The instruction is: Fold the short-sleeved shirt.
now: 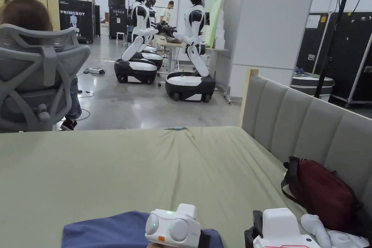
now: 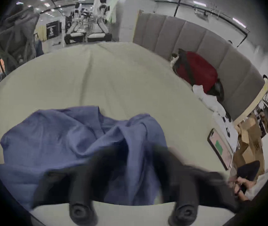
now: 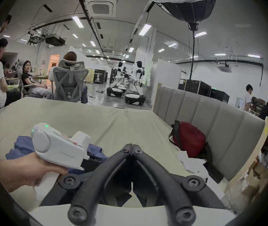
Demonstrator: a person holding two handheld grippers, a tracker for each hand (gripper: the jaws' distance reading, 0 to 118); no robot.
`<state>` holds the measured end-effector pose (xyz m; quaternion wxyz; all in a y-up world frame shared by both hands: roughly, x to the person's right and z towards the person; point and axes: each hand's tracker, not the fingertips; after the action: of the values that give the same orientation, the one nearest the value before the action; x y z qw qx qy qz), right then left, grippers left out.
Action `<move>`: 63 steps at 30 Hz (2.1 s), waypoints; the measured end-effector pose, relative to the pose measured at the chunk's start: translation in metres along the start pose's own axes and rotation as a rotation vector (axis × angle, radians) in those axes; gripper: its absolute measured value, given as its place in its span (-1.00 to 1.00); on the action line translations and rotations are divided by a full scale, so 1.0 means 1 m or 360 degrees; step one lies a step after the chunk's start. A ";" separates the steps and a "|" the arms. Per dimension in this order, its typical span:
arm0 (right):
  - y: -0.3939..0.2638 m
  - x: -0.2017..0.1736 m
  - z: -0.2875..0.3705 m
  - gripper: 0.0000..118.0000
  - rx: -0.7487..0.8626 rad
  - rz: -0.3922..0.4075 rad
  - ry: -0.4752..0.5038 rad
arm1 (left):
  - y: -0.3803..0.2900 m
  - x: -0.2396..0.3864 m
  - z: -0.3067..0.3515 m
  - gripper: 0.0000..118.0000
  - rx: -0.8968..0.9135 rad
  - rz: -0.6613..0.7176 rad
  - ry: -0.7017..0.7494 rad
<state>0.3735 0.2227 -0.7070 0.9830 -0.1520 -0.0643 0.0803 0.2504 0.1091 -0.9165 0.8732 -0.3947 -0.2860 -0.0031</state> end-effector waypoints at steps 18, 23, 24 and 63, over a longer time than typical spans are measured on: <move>0.036 -0.151 0.023 -1.00 0.0153 0.0078 0.0437 | -0.201 -0.145 0.406 -1.00 0.0877 0.0275 0.1072; 0.038 -0.170 0.030 -1.00 0.0163 0.0098 0.0485 | -0.211 -0.166 0.415 -1.00 0.0823 0.0325 0.1068; 0.038 -0.170 0.030 -1.00 0.0162 0.0097 0.0484 | -0.207 -0.170 0.412 -1.00 0.0808 0.0334 0.1049; 0.006 -0.077 -0.060 -1.00 -0.0303 -0.0039 0.0235 | -0.072 -0.338 0.224 -1.00 -0.0050 0.0635 0.0668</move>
<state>0.3059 0.1975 -0.7740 0.9671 -0.2494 -0.0008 0.0503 -0.1605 0.1394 -0.9194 0.8904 -0.4473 -0.0157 0.0827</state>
